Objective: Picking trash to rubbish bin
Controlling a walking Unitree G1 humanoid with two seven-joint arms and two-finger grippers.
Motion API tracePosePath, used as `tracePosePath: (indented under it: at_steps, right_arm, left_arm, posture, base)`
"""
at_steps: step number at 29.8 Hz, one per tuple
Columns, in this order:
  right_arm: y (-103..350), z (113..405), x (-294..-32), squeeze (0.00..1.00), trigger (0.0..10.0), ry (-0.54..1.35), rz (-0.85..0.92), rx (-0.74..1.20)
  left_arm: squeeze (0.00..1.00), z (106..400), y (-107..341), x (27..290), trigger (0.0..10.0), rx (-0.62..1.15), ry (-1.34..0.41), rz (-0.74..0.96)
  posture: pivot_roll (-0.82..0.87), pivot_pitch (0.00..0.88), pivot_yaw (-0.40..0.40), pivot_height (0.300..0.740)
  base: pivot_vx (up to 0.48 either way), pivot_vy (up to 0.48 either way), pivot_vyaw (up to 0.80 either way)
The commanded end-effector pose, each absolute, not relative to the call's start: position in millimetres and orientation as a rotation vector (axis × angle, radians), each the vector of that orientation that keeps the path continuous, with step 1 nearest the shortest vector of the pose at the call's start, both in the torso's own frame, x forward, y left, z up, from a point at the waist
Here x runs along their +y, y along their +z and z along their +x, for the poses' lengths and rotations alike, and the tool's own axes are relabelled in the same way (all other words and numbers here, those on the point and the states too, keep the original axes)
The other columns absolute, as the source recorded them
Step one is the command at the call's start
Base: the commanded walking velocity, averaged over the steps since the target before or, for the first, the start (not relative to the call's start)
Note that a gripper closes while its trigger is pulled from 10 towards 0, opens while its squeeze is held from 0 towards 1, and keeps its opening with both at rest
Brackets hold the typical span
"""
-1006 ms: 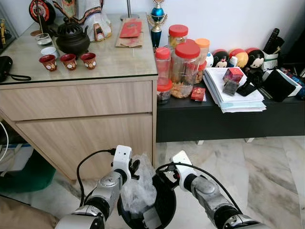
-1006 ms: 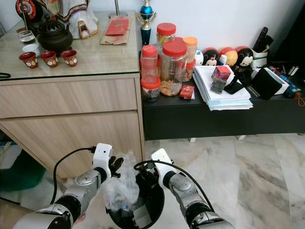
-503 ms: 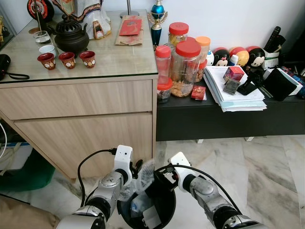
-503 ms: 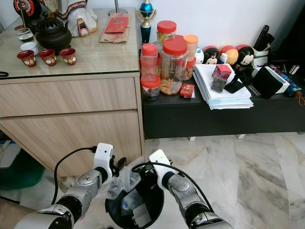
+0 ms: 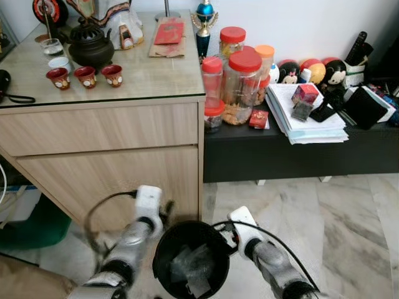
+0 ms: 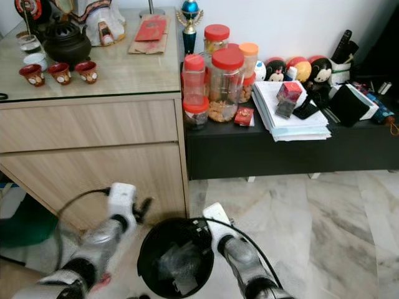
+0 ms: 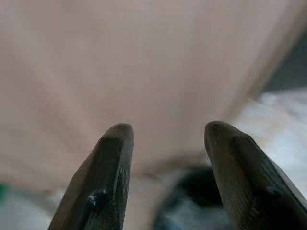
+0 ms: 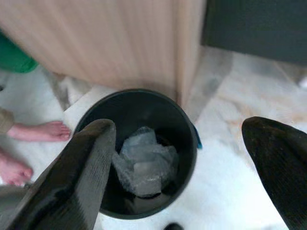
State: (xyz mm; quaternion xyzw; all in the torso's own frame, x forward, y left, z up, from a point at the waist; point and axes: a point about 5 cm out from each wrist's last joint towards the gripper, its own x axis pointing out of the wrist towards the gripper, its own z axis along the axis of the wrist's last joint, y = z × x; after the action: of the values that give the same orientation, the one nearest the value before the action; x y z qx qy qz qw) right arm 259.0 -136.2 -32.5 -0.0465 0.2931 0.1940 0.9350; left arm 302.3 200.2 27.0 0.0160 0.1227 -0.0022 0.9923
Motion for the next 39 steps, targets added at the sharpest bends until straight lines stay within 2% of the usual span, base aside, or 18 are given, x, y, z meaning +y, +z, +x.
tracePosePath:
  at_steps: [1, 5, 7, 11, 21, 39]
  right_arm:
    - [-39, 252, -142, 0.00, 10.0, 0.332, -0.041, 0.632]
    - [-50, 238, -155, 0.00, 10.0, 0.237, 0.000, 0.699]
    - [-55, 231, -160, 0.00, 10.0, 0.201, 0.011, 0.726]
    - [-61, 222, -168, 0.00, 10.0, 0.135, 0.034, 0.764]
    - [-70, 207, -181, 0.00, 10.0, -0.006, 0.076, 0.823]
    - [-76, 198, -179, 0.00, 10.0, -0.023, 0.072, 0.867]
  left_arm:
    - [0.00, 281, 14, 225, 10.0, 0.264, 0.104, 0.035]
    - [0.00, 239, -8, 261, 10.0, 0.341, 0.256, 0.055]
    - [0.00, 223, -18, 267, 10.0, 0.386, 0.285, 0.066]
    - [0.00, 200, -38, 266, 10.0, 0.497, 0.315, 0.070]
    - [0.00, 153, -81, 238, 10.0, 0.814, 0.327, -0.020]
    - [0.00, 151, -86, 233, 10.0, 0.875, 0.307, -0.024]
  posture:
    - [0.03, 0.113, 0.011, 0.740]
    - [0.04, 0.110, 0.010, 0.740]
    - [0.04, 0.104, 0.009, 0.740]
    - [0.04, 0.094, 0.006, 0.740]
    - [0.02, 0.054, 0.002, 0.740]
    - [0.02, 0.037, -0.004, 0.740]
  base:
    - [0.000, 0.000, 0.00]
    - [0.000, 0.000, 0.00]
    - [0.000, 0.000, 0.00]
    - [0.000, 0.000, 0.00]
    - [0.000, 0.000, 0.00]
    - [0.000, 0.000, 0.00]
